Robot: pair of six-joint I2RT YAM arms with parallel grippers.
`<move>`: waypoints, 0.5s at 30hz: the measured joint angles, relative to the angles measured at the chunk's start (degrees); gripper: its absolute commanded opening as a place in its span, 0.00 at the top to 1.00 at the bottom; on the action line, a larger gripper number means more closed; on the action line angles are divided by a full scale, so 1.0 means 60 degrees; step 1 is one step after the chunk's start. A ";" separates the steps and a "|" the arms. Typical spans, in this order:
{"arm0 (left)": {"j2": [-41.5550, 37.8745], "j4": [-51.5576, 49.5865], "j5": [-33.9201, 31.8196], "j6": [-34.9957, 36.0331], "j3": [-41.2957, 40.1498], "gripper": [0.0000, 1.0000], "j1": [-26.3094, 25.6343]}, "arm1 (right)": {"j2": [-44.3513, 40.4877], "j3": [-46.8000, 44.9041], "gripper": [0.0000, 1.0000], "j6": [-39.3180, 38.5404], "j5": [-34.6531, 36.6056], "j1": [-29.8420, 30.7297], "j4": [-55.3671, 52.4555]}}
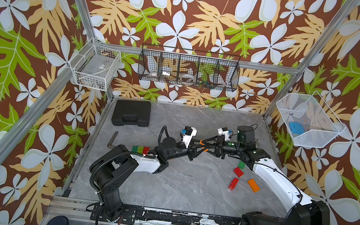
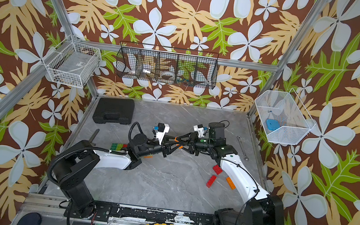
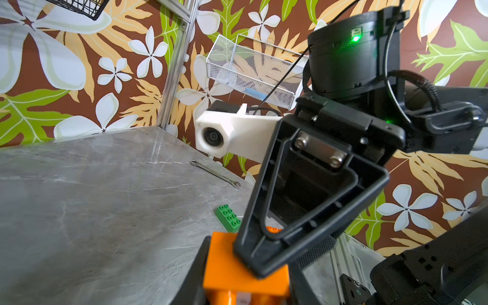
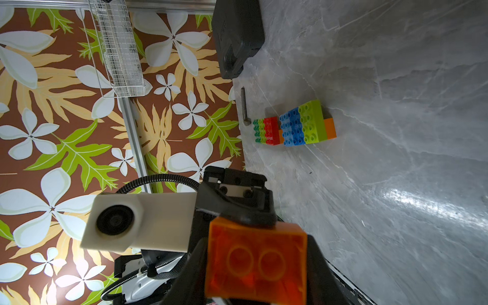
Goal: Assemble a rectangle with lego
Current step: Pick up the lego brick from the center of the board.
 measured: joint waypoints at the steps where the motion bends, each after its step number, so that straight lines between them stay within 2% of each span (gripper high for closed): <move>1: 0.0000 -0.0066 0.0015 0.0000 0.0015 1.00 0.0000 | 0.0000 -0.0026 0.59 0.0044 0.0007 0.0000 0.0033; 5: -0.0073 -0.0240 0.0033 -0.0007 0.0131 1.00 0.0000 | -0.0011 -0.0073 0.33 0.0138 -0.0036 -0.0011 0.0178; 7: -0.0189 -0.0648 -0.0004 0.0208 0.0266 1.00 0.0000 | -0.0124 -0.0058 0.28 0.0117 -0.0193 -0.0164 0.0248; 10: -0.0339 -0.2492 -0.0448 0.1253 0.1005 1.00 0.0000 | -0.0554 0.0208 0.26 -0.0368 -0.0044 -0.1330 -0.0204; 15: 0.0342 -0.6776 -0.1942 0.4375 0.3311 1.00 -0.0127 | -0.1195 0.0044 0.29 -0.2222 0.1209 -0.3741 -0.1388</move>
